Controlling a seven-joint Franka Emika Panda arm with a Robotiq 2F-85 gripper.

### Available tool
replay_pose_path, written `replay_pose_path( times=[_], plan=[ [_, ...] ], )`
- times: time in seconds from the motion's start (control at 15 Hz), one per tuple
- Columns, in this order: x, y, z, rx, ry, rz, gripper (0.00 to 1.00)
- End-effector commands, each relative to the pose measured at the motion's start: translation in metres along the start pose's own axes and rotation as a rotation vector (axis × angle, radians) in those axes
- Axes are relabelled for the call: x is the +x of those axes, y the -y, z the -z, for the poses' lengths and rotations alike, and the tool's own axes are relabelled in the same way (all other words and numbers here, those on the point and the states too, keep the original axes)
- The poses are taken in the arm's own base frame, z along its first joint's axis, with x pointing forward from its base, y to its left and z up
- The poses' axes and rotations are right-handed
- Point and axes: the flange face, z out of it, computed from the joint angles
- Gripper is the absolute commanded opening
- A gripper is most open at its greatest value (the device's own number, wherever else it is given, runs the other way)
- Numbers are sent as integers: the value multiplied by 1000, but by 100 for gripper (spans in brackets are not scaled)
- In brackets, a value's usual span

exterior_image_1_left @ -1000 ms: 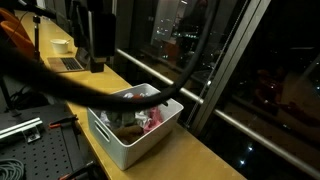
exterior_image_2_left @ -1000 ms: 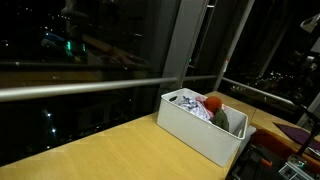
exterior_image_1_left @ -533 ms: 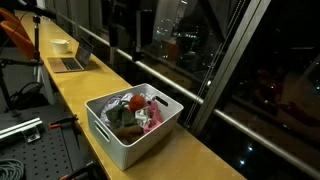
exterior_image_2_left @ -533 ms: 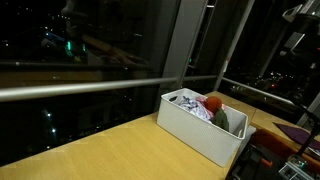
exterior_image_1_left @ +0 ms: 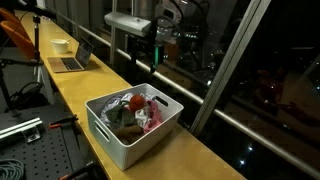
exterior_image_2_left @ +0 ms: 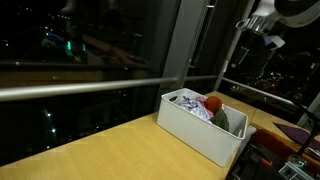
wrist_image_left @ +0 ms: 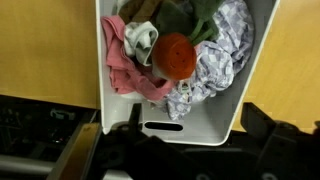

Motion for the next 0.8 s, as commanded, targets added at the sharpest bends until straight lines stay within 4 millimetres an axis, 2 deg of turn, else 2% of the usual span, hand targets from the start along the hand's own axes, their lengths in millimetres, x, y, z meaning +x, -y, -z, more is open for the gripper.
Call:
replay_pose_path(
  times=[0.0, 0.2, 0.47, 0.73],
  plan=[
    [42, 10, -38, 11, 18, 21, 100],
    [54, 7, -70, 5, 61, 24, 100],
    [46, -12, -108, -26, 136, 36, 100],
    [37, -15, -143, -19, 199, 42, 100]
  ],
)
